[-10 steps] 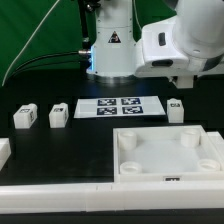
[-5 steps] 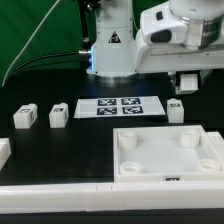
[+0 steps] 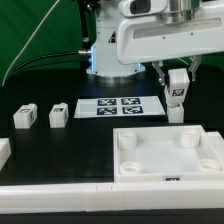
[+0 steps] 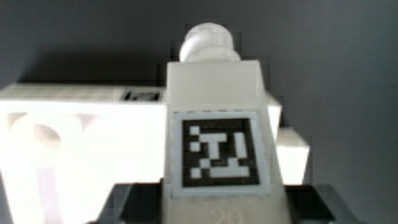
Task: Assemble one leg
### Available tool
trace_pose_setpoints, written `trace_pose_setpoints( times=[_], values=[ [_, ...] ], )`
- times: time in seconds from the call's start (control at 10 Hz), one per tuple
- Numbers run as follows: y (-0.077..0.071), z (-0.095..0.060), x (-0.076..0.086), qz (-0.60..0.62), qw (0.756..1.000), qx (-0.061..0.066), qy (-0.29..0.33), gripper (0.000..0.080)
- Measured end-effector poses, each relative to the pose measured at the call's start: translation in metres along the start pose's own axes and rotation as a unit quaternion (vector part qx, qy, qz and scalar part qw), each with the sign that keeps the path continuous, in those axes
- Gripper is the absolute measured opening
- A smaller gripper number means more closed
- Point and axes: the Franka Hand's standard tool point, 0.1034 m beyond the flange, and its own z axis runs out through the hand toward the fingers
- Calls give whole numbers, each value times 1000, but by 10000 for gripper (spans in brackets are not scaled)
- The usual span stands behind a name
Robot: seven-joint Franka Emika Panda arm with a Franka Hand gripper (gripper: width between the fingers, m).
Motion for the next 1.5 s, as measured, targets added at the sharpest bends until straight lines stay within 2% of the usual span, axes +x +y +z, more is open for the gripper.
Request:
trace_pose_setpoints(
  times=[0.1,0.2,0.6,0.7,0.9,1.1,1.3,1.5],
  values=[
    [-2,-7,6,-11,1000,-3,-13,294],
    [-2,-7,9,-8,1000,-1,-7,294],
    [-1,-6,9,-12,1000,-1,-10,294],
    [6,-9,24,-35,999,2,-10,294],
    [6,-9,65,-49,999,6,7,294],
    [5,-5,89,-49,999,10,12,294],
    [6,4,105,-67,997,9,33,294],
    [6,3,106,-69,997,8,42,294]
  ],
)
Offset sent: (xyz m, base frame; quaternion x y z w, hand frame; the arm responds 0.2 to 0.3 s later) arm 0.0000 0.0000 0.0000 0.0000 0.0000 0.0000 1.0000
